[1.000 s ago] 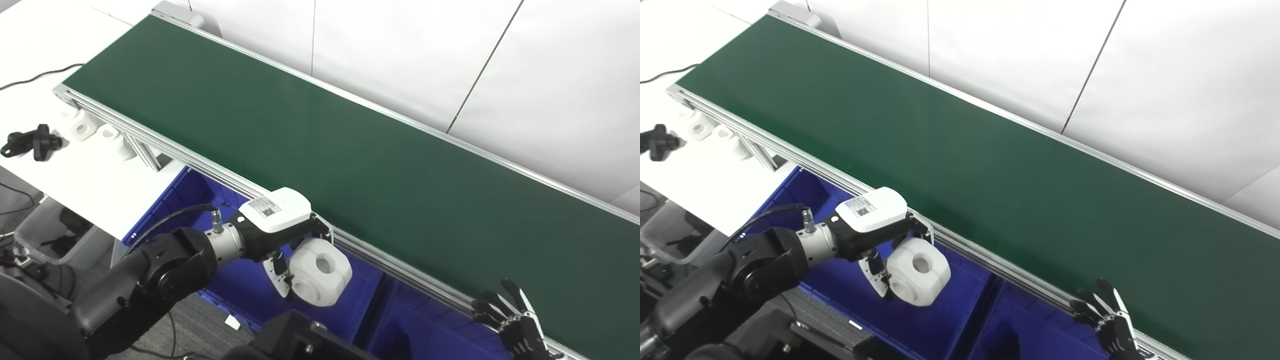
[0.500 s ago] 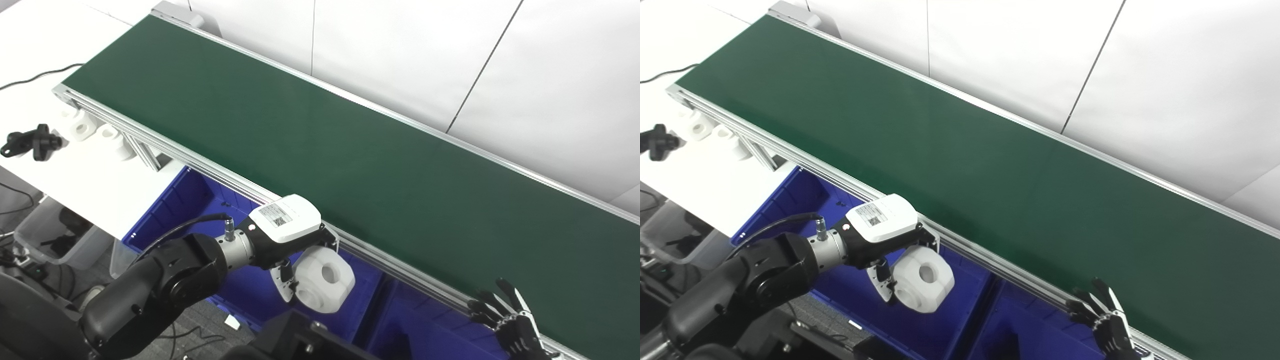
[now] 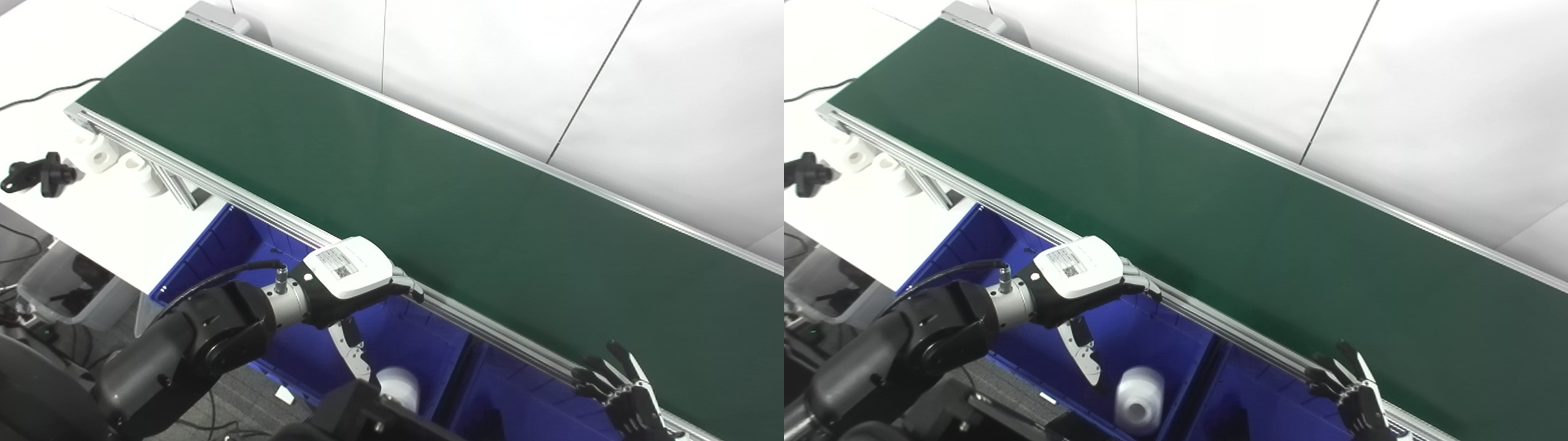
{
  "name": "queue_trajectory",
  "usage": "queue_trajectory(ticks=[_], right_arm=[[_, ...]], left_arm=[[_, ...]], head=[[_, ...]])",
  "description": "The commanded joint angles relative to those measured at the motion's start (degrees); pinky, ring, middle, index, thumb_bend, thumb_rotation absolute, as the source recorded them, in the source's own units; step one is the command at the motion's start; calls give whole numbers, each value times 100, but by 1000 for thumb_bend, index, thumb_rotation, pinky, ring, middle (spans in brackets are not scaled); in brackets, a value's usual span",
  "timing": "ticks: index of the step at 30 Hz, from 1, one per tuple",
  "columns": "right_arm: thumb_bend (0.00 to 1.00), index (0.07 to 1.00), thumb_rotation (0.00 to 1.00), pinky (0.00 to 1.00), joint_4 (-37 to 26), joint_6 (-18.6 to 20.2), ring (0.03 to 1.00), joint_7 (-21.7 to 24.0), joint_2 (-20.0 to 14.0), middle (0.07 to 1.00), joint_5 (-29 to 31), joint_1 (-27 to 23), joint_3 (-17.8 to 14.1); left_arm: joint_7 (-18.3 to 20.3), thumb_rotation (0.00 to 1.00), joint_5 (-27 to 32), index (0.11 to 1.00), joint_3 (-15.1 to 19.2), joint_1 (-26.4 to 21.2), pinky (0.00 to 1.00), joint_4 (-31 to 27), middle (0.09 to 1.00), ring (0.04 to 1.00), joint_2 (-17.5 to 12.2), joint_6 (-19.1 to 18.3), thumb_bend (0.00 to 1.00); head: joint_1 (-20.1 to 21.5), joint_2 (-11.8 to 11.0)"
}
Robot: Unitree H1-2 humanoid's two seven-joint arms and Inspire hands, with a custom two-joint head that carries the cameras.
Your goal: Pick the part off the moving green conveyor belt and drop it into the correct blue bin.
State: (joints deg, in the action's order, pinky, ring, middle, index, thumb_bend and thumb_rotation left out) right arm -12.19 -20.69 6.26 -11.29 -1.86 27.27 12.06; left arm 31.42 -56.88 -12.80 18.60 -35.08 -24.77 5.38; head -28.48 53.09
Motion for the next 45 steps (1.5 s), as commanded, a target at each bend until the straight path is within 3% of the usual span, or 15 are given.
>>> queue_trajectory(ticks=[1, 8, 10, 13, 14, 17, 18, 19, 20, 22, 23, 24, 27, 33, 45], right_arm=[[834, 887, 850, 650, -225, 27, 711, 48, 30, 778, 9, 36, -39], [833, 890, 851, 650, -249, 35, 711, 68, 47, 778, 0, 57, -26], [830, 889, 850, 650, -229, 11, 710, 70, 73, 776, -27, 59, -15], [831, 880, 849, 651, -166, -11, 707, 71, 130, 771, -68, 42, 14], [833, 878, 848, 651, -159, -1, 707, 69, 159, 770, -94, 40, 31], [834, 871, 844, 648, -88, -35, 706, 29, 307, 771, -255, 41, 121], [836, 867, 842, 647, -76, -38, 706, 14, 354, 773, -305, 44, 149], [838, 865, 841, 646, -73, -33, 707, -21, 446, 773, -403, 52, 199], [841, 860, 840, 645, -71, -29, 709, -46, 514, 776, -477, 59, 235], [829, 855, 849, 646, -36, -74, 718, -117, 662, 785, -679, 61, 306], [814, 853, 854, 644, 10, -126, 721, -176, 773, 789, -818, 56, 349], [804, 850, 857, 644, 43, -163, 724, -215, 852, 792, -917, 54, 376], [793, 853, 868, 662, 175, -160, 745, -360, 1163, 811, -1278, 39, 531], [804, 865, 879, 695, 441, -74, 779, -647, 1613, 840, -1832, -69, 787], [787, 884, 871, 742, 685, -47, 810, -976, 1747, 872, -2209, -217, 934]], left_arm=[[-58, 655, 42, 783, 84, -37, 681, -203, 783, 760, -89, 88, 1000], [-168, 609, 791, 751, 200, -109, 584, -689, 732, 686, 194, 64, 999], [-314, 597, 1642, 735, 236, -130, 562, -877, 717, 662, 576, -204, 969], [-436, 544, 3341, 715, 282, -139, 556, -1084, 721, 667, 1355, -1055, 871], [-582, 536, 3832, 708, 261, -129, 564, -1032, 716, 673, 1637, -1092, 850], [-1002, 516, 5128, 692, 174, 118, 590, -584, 705, 683, 2563, -920, 795], [-1050, 519, 5319, 699, 166, 191, 601, -470, 712, 689, 2708, -869, 772], [-1163, 521, 5200, 704, 82, 336, 609, -124, 716, 693, 2838, -549, 758], [-1245, 519, 5112, 714, 26, 436, 617, 125, 728, 704, 2917, -306, 745], [-1466, 474, 4732, 743, -62, 615, 647, 662, 775, 749, 2911, 153, 716], [-1552, 520, 4435, 766, -78, 669, 675, 996, 802, 776, 2771, 355, 738], [-1621, 532, 4219, 793, -94, 702, 711, 1236, 829, 806, 2669, 509, 738], [-1750, 553, 3991, 861, 37, 584, 775, 1764, 886, 863, 2224, 895, 724], [-1767, 634, 4278, 910, 170, 328, 854, 2264, 940, 924, 1671, 911, 728], [-1670, 650, 4526, 934, 3, 135, 834, 2528, 932, 922, 1218, 984, 771]], head=[[3, -3], [215, 16], [319, 16], [570, 26], [696, 26], [1457, 53], [1457, 53], [1885, 67], [1960, 71], [2404, 80], [2758, 68], [2758, 68], [3639, 11], [4645, -49], [5071, -18]])
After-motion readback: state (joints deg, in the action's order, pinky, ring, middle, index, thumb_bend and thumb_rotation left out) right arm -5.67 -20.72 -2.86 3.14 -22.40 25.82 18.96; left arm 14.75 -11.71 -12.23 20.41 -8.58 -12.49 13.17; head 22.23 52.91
